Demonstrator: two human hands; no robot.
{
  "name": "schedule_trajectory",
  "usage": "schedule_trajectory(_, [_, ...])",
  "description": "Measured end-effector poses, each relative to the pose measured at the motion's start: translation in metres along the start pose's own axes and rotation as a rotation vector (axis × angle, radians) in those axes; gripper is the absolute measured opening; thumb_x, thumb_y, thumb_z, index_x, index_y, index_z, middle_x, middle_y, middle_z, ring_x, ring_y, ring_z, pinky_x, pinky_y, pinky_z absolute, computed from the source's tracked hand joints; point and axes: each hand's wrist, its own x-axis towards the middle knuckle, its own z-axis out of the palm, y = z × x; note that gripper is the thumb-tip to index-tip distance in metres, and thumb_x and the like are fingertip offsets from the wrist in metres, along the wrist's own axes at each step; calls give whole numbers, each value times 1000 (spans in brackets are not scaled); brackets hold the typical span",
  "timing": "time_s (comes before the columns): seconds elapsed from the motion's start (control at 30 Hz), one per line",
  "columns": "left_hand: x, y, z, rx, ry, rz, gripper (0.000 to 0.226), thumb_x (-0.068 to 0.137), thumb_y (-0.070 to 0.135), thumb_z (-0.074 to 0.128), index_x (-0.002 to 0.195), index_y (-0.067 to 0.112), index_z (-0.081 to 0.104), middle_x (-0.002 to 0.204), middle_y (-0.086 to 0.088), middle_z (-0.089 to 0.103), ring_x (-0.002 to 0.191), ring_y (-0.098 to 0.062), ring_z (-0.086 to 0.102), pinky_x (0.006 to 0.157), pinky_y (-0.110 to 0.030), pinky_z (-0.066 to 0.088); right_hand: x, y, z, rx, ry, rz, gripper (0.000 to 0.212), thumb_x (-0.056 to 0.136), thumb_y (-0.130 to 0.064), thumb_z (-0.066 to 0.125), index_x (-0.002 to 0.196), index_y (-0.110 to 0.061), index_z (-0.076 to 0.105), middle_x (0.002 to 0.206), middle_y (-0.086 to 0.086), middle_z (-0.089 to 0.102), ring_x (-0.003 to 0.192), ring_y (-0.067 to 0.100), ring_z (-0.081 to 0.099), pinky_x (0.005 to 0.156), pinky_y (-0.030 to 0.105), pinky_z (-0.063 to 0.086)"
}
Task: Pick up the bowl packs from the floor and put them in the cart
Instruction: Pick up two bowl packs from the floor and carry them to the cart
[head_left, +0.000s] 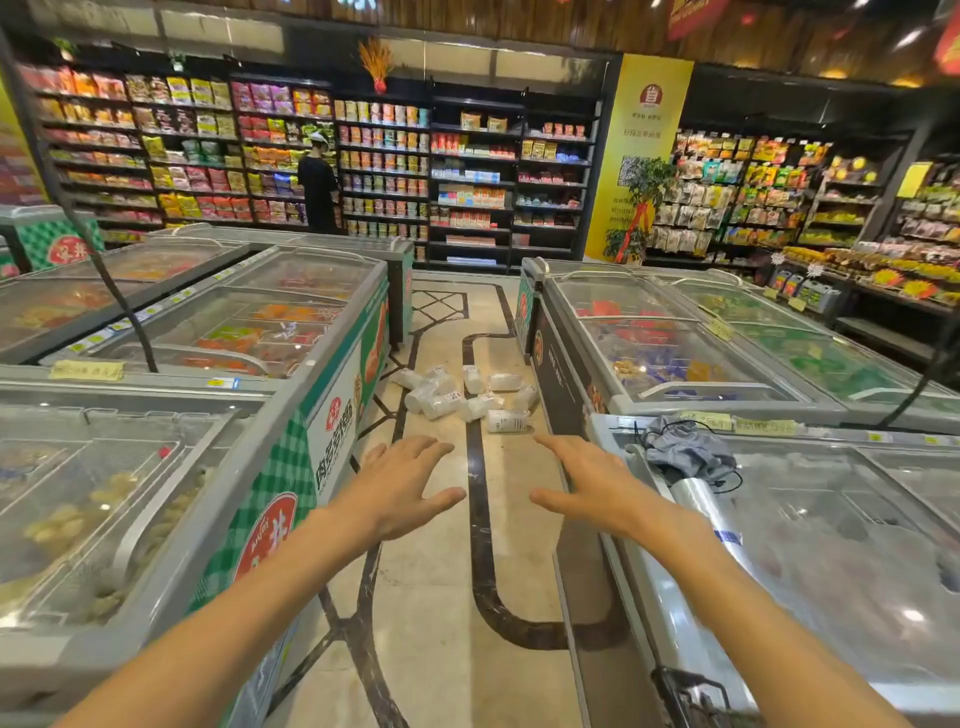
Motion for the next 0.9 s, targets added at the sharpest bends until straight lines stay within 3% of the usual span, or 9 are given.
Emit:
schedule_trajectory(0.13, [22,8,10,-17,-24,1,73,97,69,40,157,30,30,162,1,32,150,-20,27,123,-46,22,13,24,-1,-2,-33,20,83,95,-56,64,162,-28,25,165,-1,31,150,21,32,123,49,27])
schedule_trajectory(0.37, [107,-29,32,1,5,-17,73,96,70,40,156,29,32,160,2,36,148,-19,31,120,-46,27,104,60,6,-12,-32,16,82,94,-61,61,161,-32,24,164,0,34,150,24,32,122,54,29])
schedule_trajectory(0.9, [423,-236,58,-24,-21,-30,73,96,70,42,155,30,33,156,2,41,145,-21,34,120,-46,27,474,118,8,-52,-60,96,76,95,-57,63,159,-32,30,159,1,42,143,24,44,117,53,37])
